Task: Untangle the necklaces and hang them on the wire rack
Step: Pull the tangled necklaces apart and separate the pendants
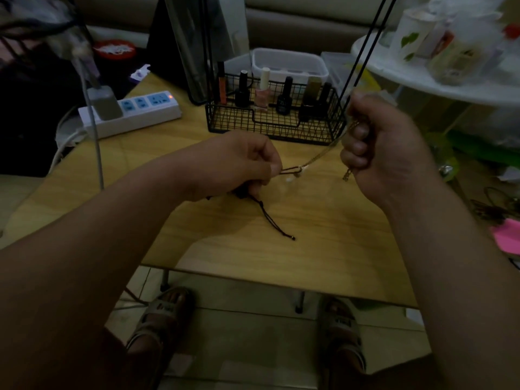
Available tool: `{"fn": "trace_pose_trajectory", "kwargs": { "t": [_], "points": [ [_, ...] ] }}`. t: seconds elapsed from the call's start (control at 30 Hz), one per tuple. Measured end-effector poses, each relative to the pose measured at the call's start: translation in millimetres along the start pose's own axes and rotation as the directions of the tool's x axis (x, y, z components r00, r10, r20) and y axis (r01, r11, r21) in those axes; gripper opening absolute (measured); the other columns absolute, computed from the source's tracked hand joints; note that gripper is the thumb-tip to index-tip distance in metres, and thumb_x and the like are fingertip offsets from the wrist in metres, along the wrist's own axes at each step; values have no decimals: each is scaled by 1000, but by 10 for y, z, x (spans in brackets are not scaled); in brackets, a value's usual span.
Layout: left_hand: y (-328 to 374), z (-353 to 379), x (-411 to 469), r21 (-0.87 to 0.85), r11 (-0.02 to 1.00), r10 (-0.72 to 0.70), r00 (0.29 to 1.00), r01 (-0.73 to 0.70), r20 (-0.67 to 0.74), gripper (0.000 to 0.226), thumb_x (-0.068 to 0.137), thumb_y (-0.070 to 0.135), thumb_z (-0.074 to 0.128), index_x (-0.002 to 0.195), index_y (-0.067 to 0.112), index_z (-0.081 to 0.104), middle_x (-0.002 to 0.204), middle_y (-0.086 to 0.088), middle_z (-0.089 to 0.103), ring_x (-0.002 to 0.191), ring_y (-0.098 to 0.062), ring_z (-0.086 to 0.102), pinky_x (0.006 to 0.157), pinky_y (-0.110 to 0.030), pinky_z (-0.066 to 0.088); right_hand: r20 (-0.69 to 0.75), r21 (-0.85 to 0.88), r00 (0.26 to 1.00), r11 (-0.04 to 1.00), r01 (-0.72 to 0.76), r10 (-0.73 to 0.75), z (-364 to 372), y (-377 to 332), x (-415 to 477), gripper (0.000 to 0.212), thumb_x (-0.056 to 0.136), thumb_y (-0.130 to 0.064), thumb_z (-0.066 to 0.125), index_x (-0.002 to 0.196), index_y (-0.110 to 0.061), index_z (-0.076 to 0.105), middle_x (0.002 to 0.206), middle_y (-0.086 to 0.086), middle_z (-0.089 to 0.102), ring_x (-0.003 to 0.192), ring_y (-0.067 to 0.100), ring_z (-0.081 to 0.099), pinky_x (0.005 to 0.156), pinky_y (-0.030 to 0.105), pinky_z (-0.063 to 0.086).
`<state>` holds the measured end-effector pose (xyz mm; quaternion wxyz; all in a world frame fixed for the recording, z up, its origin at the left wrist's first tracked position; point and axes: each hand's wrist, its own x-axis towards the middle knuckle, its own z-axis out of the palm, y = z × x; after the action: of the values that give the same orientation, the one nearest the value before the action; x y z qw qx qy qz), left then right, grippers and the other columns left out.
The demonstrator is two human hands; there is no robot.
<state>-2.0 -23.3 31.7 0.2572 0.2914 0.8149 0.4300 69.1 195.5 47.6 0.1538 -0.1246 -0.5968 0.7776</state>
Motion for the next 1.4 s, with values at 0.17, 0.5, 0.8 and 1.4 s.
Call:
{"fn": "trace_pose_trajectory", "kwargs": {
  "t": [0.17, 0.5, 0.8, 1.4],
  "points": [
    [-25, 77, 31, 174, 985, -21, 1000, 17, 22, 13, 102, 19, 65, 110, 29, 69, 89, 8, 79, 57, -4, 66, 49, -19, 51, 101, 19, 995, 1000, -21, 19, 81, 2, -43, 15, 98, -26, 65, 87, -20, 57, 64, -5, 38, 51, 8, 30, 50, 26, 13],
    [-32, 172, 88, 73, 997, 16, 1000, -15, -10, 4, 100, 21, 67, 104, 20, 67, 79, 7, 77, 61, -10, 70, 51, -20, 50, 200, 166, 978, 982, -94, 60, 246, -16, -115, 20, 99, -29, 60, 82, -20, 56, 60, -5, 37, 52, 9, 28, 50, 24, 12],
    [-60, 249, 104, 95, 988, 118, 991, -123, 57, 28, 99, 30, 70, 125, 41, 66, 114, 13, 69, 88, -9, 72, 62, -30, 63, 340, 224, 940, 967, -121, 39, 278, -26, -98, 24, 101, -36, 57, 86, -18, 60, 62, -5, 37, 52, 8, 31, 48, 22, 16],
    [-11, 77, 88, -514, 857, -37, 990, -37, -133, 23, 108, 15, 45, 98, 3, 62, 109, -18, 77, 61, -22, 54, 70, -39, 58, 83, -816, 981, 577, -34, 175, 230, 153, -101, 10, 94, -32, 69, 98, -26, 75, 82, -8, 63, 75, 10, 53, 62, 30, 37]
  ]
}}
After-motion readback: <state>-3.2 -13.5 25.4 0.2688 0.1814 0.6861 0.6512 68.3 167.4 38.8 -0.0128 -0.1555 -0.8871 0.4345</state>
